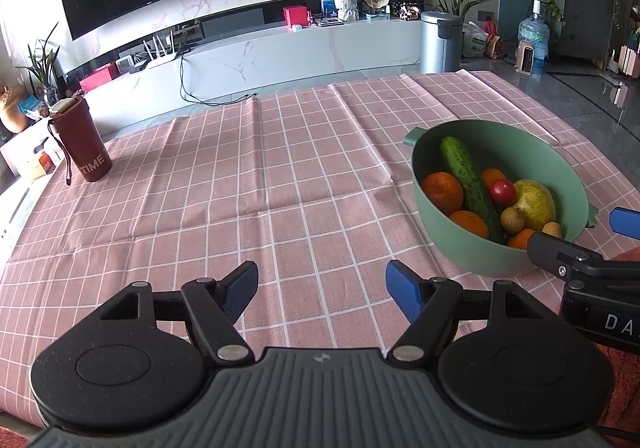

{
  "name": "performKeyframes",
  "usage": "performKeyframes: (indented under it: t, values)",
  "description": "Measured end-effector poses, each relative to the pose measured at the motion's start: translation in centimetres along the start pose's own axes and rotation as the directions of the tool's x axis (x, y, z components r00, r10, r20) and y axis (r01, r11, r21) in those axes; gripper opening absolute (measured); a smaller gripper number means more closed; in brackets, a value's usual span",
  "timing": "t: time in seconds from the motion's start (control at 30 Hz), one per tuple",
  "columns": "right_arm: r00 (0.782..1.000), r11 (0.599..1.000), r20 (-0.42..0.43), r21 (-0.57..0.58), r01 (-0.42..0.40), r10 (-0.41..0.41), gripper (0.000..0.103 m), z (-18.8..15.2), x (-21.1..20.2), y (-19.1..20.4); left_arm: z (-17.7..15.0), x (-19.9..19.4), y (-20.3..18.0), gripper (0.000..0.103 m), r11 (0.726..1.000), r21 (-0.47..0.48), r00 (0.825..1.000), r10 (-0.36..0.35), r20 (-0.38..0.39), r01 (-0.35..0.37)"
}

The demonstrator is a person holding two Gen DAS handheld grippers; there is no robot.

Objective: Organize fruits

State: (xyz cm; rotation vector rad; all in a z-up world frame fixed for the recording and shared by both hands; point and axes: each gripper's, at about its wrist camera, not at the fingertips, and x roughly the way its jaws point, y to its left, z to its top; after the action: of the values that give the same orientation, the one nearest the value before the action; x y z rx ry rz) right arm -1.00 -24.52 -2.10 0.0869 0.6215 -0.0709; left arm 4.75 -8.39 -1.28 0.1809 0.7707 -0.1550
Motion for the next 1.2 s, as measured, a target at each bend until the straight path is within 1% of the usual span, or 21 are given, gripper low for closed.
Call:
performKeyframes:
  t: [0.9, 1.07, 1.2]
  values:
    - [1.0, 1.0, 0.0, 0.001, 0.0, 0.0, 0.089, -0.04, 0.03, -0.03, 0.24, -0.65, 0.13, 0.086, 1.0, -0.004, 1.0, 0.006, 0.001, -0.006]
    - [1.0, 1.0, 0.001, 0.001, 0.001, -0.001, 0.089, -0.03, -0.01, -0.02, 0.29, -0.65, 0.27, 0.086, 1.0, -0.012, 1.0, -0.009, -0.006, 0.009]
    - [1.0, 1.0, 0.001, 0.0, 0.001, -0.001, 0.089, -0.03, 0.0, -0.03, 0.33, -0.78, 0.22, 0.086, 1.0, -0.008, 1.0, -0.003, -0.001, 0.003]
